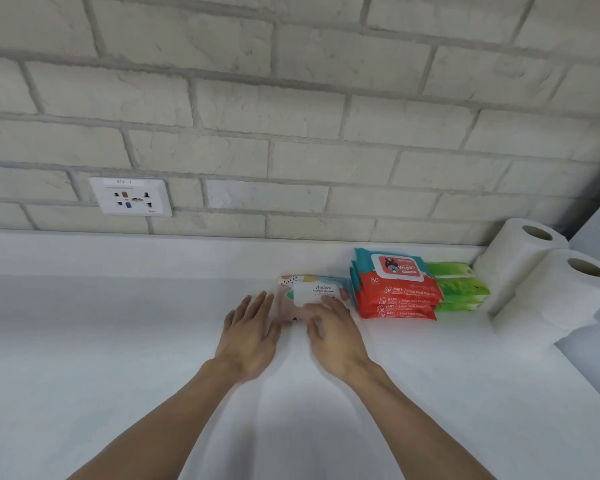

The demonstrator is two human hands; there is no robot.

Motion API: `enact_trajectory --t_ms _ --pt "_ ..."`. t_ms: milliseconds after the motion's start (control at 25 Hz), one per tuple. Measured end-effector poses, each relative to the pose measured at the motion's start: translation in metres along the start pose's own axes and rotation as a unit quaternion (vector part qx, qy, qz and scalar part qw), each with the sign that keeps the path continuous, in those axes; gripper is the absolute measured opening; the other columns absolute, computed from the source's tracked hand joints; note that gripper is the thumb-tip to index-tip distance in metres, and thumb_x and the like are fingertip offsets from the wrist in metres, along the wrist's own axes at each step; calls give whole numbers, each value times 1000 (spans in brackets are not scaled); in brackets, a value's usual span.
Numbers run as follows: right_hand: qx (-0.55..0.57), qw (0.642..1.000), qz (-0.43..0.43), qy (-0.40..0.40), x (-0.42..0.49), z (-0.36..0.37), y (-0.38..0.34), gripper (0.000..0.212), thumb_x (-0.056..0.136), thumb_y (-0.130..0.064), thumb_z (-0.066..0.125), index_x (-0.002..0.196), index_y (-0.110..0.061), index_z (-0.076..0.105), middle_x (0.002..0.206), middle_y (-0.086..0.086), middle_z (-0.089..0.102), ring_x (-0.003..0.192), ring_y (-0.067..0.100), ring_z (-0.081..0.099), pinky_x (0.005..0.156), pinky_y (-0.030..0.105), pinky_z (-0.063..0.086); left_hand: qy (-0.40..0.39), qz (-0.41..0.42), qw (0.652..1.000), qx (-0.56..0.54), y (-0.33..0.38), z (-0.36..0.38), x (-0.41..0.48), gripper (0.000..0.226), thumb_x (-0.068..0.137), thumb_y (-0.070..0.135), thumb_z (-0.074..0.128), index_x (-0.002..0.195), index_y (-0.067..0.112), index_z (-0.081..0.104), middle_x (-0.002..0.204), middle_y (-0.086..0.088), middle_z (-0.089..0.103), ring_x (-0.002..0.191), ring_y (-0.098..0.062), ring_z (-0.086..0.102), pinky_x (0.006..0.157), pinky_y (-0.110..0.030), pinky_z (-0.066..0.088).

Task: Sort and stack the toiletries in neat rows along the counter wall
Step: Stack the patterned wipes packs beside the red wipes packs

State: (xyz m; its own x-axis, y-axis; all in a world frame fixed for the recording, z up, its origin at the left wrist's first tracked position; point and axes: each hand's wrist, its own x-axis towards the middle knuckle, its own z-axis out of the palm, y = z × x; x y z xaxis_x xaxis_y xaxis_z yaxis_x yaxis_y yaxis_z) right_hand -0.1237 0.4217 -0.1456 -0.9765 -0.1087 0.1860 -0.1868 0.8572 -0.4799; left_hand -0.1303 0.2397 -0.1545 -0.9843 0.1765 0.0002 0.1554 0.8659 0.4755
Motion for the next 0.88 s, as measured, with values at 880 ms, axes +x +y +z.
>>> enact_trajectory --t_ms 880 --pt "241 952 -30 -185 -94 91 -293 22 97 -25 54 116 -28 63 121 -10 60 104 7 55 89 16 42 175 -147 973 -16 -219 -171 -199 25 85 26 60 110 25 65 118 1 66 108 -26 55 92 -38 47"
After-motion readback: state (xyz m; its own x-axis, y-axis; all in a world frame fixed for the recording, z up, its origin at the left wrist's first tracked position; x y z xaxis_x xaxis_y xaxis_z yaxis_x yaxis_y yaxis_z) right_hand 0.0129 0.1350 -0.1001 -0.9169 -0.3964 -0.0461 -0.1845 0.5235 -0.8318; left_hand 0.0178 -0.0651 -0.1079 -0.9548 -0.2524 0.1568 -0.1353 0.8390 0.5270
